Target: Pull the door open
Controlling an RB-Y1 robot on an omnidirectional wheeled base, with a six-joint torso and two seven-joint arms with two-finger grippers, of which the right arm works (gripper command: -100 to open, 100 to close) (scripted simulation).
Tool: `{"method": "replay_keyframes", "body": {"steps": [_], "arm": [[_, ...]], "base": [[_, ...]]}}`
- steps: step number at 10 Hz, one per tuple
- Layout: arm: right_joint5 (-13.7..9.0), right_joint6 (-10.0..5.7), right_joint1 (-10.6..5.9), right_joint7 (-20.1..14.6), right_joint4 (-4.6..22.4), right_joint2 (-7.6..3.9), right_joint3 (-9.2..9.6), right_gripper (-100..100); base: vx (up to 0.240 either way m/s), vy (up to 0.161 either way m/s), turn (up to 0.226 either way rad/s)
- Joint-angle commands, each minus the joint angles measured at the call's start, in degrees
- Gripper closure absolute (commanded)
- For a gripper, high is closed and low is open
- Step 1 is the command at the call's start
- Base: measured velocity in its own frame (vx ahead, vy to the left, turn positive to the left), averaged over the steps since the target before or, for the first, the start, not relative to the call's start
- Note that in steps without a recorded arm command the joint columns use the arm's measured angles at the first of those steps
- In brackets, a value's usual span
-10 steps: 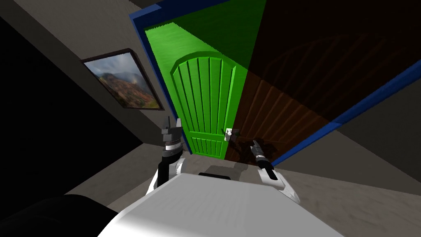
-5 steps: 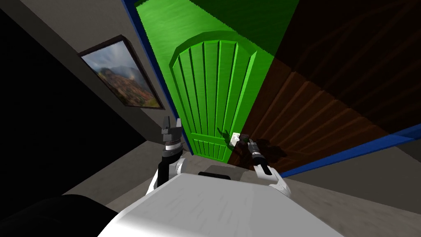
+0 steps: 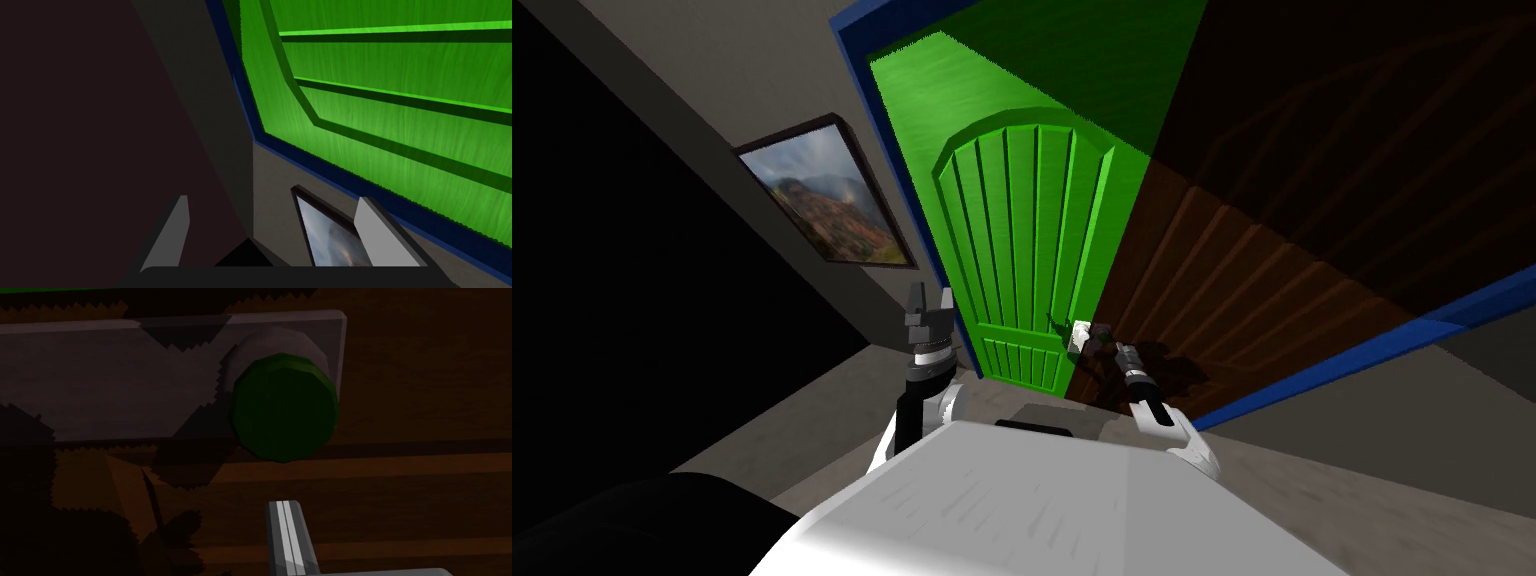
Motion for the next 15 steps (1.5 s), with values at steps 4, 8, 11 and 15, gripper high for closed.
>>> {"method": "replay_keyframes", "body": {"steps": [4,8,11,15], "arm": [[0.0,0.32,1.95,-0.7,-0.3,-1.06,-1.14,-100],[0.7,-0.28,1.51,-1.8,-2.6,0.02,1.84,-100],[0.2,-0.01,2.80,-1.2,-1.1,-1.24,-1.04,-100],[-0.4,0.61,3.28,-0.3,0.6,-2.43,-4.21,-100]], "base": [[-0.174,-0.036,-0.079],[-0.182,0.100,0.071],[-0.025,-0.003,-0.112],[0.084,-0.082,-0.088]]}}
